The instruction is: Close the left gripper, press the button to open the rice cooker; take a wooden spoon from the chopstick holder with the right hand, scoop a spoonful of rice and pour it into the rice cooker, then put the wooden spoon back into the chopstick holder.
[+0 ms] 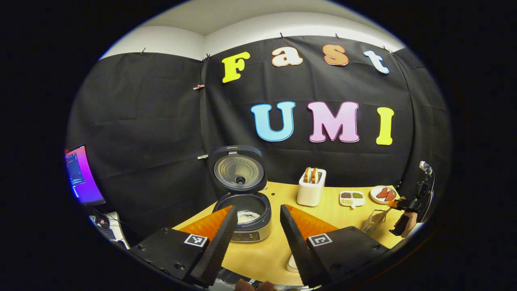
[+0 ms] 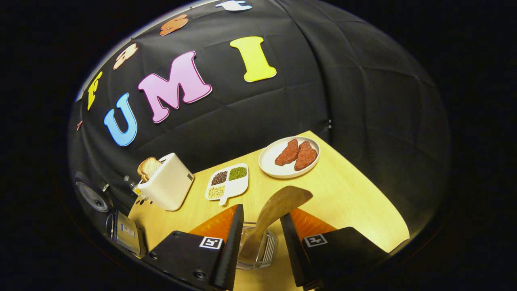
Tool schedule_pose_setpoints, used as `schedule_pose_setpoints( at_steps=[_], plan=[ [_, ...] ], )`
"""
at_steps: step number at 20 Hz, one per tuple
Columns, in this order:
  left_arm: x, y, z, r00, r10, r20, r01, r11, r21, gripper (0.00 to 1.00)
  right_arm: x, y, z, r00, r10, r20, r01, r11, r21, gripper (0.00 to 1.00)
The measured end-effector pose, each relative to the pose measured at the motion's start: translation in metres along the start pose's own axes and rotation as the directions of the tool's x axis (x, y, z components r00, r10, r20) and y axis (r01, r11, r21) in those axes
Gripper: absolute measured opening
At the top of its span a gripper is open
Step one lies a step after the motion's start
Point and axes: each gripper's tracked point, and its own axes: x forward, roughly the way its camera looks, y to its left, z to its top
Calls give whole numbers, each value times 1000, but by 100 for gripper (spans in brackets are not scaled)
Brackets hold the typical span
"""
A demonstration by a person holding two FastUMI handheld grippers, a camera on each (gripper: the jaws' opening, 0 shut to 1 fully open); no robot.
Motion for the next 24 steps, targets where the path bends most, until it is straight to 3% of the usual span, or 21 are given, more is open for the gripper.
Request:
schedule_pose_setpoints(
  at_steps=[1, 3, 4, 5, 8, 11, 16, 20, 24],
  plan=[
    [0, 1, 0, 1000, 3, 0, -3, 1000, -1, 76, -1, -5, 0, 1000, -27, -3, 27, 1000, -6, 58],
    [1, 2, -2, 1000, 6, -4, -6, 1000, -9, 76, 0, -6, 0, 999, -35, -9, 35, 999, 5, 26],
    [1, 1, -3, 1000, 5, -7, -5, 1000, -15, 75, -16, 1, 6, 999, -29, -14, 29, 999, 14, 18],
    [1, 2, -5, 1000, 5, -11, -5, 1000, -20, 76, -3, 3, 0, 1000, -7, -20, 7, 1000, 21, 23],
    [1, 2, -5, 1000, 2, -12, -2, 1000, -29, 75, -2, 8, 1, 1000, 7, -25, -6, 1000, 24, 14],
    [-3, 5, -1, 1000, 3, 6, -3, 1000, -16, 76, -21, 17, 9, 999, 28, -21, -27, 998, 61, 12],
    [-6, 11, -3, 1000, 0, 16, 1, 999, -50, 76, -58, 40, 43, 995, 95, 33, -95, 995, 12, 12],
    [-8, 20, 0, 999, 0, 42, 3, 997, -79, 76, -104, 81, 67, 978, 198, 60, -196, 980, -34, 11],
    [-5, 31, 0, 998, -20, 60, 27, 993, -112, 76, -146, 136, 65, 952, 304, 34, -303, 952, -44, 11]
  ],
)
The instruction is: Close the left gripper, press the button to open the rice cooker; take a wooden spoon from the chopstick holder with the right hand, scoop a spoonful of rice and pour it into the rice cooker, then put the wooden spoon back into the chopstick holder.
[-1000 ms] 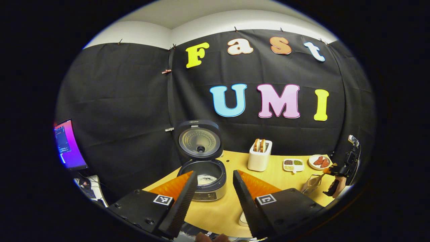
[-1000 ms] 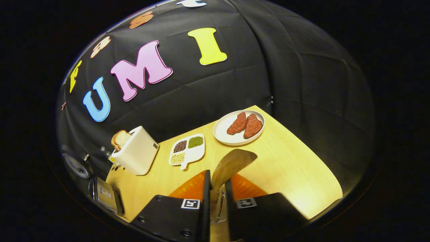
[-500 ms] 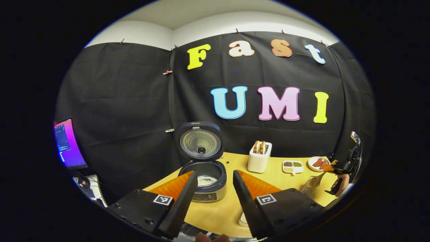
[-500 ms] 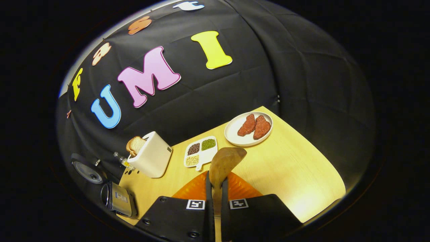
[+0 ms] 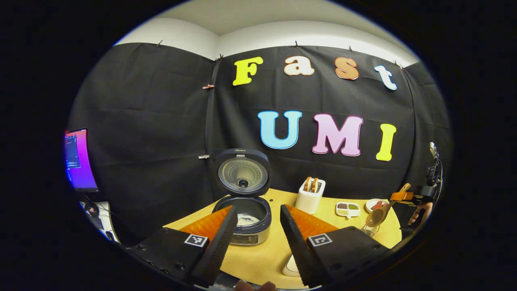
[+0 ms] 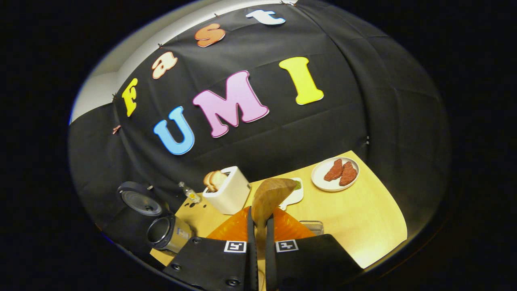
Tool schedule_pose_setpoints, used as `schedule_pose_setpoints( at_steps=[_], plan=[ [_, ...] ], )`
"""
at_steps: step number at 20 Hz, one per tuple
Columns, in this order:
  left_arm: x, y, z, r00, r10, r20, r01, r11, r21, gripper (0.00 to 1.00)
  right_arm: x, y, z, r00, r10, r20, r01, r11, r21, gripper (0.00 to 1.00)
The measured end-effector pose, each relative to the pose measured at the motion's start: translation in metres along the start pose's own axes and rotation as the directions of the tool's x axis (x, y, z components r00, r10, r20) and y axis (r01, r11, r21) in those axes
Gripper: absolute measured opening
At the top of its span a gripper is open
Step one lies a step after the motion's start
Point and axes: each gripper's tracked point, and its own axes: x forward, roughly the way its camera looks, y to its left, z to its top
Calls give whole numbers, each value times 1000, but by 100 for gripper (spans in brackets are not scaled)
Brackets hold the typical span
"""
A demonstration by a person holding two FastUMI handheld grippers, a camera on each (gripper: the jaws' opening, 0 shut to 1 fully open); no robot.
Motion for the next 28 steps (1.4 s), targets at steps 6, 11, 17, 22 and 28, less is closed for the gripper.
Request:
schedule_pose_setpoints(
  at_steps=[6, 11, 17, 22, 28],
  plan=[
    [10, 20, 6, 995, -95, 28, 96, 995, -33, 76, -25, 79, -54, 992, 68, -108, -78, 993, -91, 11],
    [21, 43, 12, 984, -171, 54, 173, 984, -50, 80, -32, 104, -116, 982, 9, -189, -46, 980, -194, 12],
    [32, 70, 11, 967, -246, 64, 251, 965, -78, 80, -26, 93, -194, 962, -144, -233, 71, 954, -293, 12],
    [30, 96, 11, 967, -243, 82, 250, 964, -95, 80, -23, 88, -238, 936, -214, -280, 98, 921, -377, 12],
    [25, 121, 10, 972, -218, 89, 226, 968, -104, 80, -15, 107, -264, 926, -207, -316, 79, 924, -375, 12]
  ],
)
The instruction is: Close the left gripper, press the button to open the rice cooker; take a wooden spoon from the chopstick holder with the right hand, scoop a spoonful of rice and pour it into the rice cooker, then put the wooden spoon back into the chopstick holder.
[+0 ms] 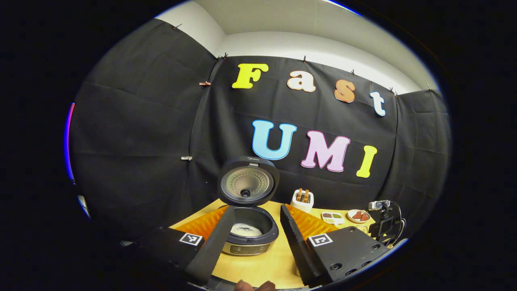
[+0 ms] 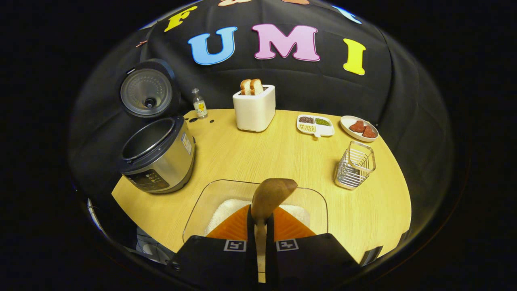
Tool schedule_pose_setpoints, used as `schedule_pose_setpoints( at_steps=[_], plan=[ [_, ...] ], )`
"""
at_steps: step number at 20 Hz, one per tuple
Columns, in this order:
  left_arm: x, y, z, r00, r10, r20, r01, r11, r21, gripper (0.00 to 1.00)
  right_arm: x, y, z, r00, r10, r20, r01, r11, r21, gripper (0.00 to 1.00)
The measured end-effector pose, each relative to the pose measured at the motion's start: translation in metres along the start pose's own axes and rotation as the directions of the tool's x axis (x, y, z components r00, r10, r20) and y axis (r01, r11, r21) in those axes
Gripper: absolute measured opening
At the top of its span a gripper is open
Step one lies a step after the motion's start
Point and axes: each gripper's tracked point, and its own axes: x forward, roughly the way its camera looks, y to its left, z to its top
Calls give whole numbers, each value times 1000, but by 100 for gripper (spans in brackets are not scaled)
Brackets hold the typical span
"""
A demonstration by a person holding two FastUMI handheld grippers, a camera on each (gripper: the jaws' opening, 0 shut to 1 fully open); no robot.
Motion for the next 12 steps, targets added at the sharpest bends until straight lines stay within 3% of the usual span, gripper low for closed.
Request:
schedule_pose_setpoints(
  at_steps=[6, 12],
  plan=[
    [-1, 12, 0, 1000, 19, -4, -19, 1000, -5, 80, 8, 13, 3, 999, 29, -19, -27, 992, 124, 12],
    [3, 12, -1, 1000, 21, -11, -21, 1000, 3, 80, 4, 9, 13, 997, 74, -9, -67, 944, 324, 12]
  ],
)
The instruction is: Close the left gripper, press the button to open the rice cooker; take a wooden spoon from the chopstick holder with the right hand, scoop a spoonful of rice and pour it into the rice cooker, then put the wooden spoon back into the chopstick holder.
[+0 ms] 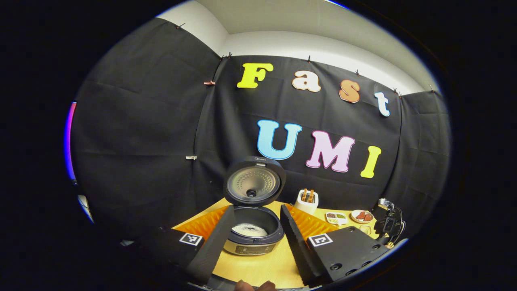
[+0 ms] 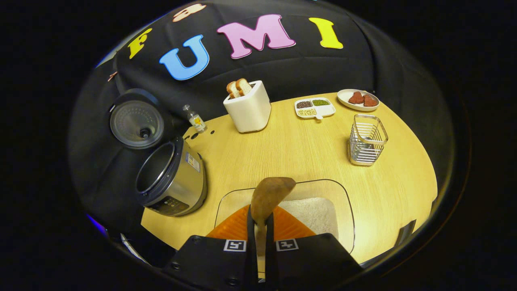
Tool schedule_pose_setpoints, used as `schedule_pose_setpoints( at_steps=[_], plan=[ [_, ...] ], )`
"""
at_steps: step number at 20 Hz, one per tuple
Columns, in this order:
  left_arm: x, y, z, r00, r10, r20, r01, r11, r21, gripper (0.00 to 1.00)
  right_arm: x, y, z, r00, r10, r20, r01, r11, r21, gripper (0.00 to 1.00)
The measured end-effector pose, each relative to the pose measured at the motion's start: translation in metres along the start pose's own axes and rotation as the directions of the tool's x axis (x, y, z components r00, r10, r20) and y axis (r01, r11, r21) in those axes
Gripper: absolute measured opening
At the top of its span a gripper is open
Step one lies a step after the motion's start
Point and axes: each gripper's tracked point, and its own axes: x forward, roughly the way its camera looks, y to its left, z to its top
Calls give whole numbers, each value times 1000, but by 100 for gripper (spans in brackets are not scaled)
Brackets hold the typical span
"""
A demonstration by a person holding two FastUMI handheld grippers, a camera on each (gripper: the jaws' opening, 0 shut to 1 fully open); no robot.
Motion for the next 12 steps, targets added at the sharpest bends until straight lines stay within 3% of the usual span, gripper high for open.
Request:
schedule_pose_setpoints(
  at_steps=[3, 4, 12],
  plan=[
    [2, -2, 0, 1000, 1, -4, -1, 1000, 7, 80, -9, -2, 18, 999, 19, 28, -21, 998, 67, 7],
    [3, -3, 0, 1000, 1, -4, -1, 1000, 7, 80, -12, -3, 25, 999, 24, 39, -27, 997, 77, 12],
    [12, -4, 2, 1000, 7, -4, -7, 1000, 9, 80, -42, 0, 76, 989, 106, 107, -128, 966, 224, 12]
  ],
)
